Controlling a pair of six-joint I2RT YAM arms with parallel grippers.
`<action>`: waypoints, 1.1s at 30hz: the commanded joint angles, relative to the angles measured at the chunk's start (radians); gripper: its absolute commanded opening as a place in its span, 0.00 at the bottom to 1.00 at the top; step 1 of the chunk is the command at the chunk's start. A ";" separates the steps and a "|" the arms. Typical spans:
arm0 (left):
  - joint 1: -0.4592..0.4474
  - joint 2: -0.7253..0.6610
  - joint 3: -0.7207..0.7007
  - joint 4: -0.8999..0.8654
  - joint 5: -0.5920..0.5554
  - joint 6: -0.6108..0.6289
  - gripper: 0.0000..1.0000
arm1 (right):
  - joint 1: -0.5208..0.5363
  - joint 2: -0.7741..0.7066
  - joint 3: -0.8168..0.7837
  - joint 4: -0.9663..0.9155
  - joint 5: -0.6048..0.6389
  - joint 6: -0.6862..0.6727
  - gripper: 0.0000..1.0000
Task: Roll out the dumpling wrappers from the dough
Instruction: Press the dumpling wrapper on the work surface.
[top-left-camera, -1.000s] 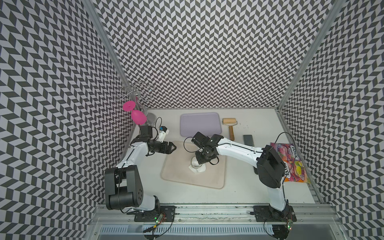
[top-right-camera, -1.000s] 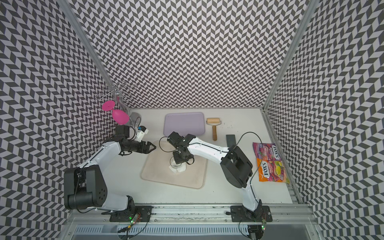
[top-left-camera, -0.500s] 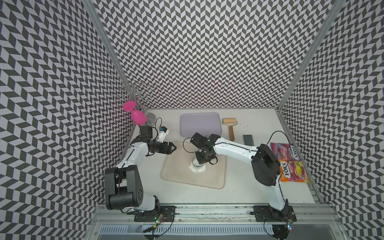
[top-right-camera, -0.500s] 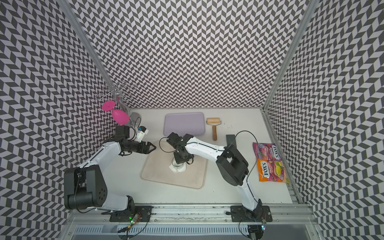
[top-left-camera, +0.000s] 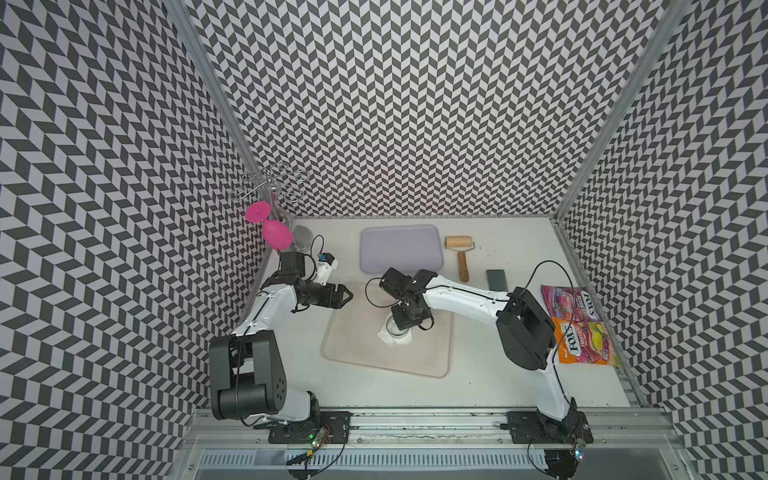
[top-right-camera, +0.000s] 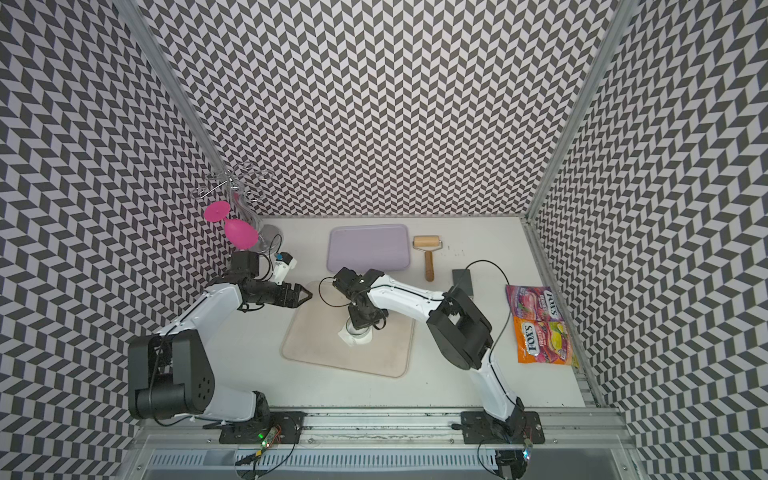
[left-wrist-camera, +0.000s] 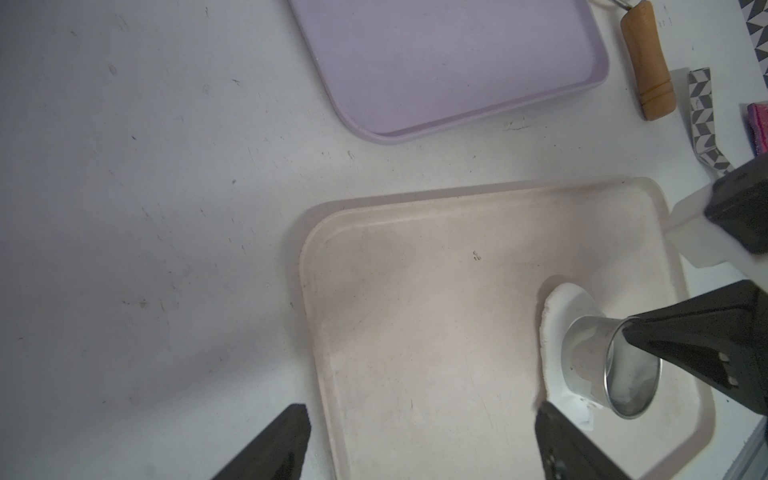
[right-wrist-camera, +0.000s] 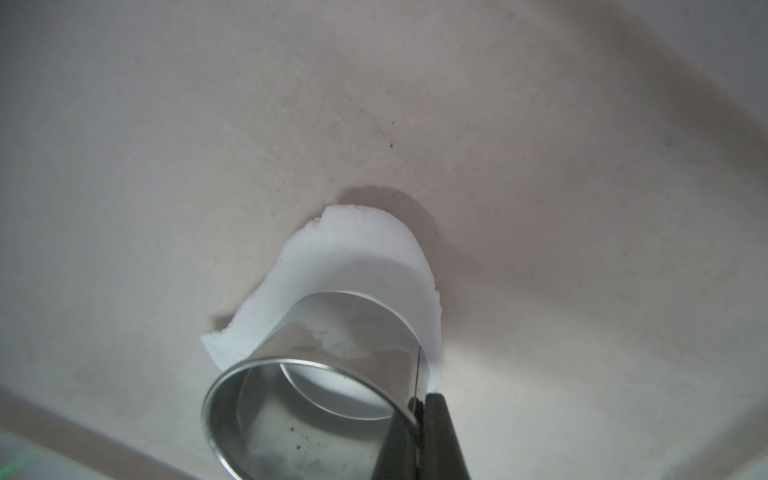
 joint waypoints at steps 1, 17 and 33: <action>-0.007 -0.017 -0.008 0.009 0.007 0.005 0.87 | 0.004 0.015 0.029 -0.004 0.015 0.009 0.07; -0.054 -0.025 0.078 -0.065 -0.015 0.051 0.85 | -0.041 -0.100 0.059 -0.005 -0.097 -0.019 0.38; -0.371 0.051 0.142 -0.173 -0.039 0.111 0.36 | -0.175 -0.321 -0.322 0.300 -0.408 -0.116 0.32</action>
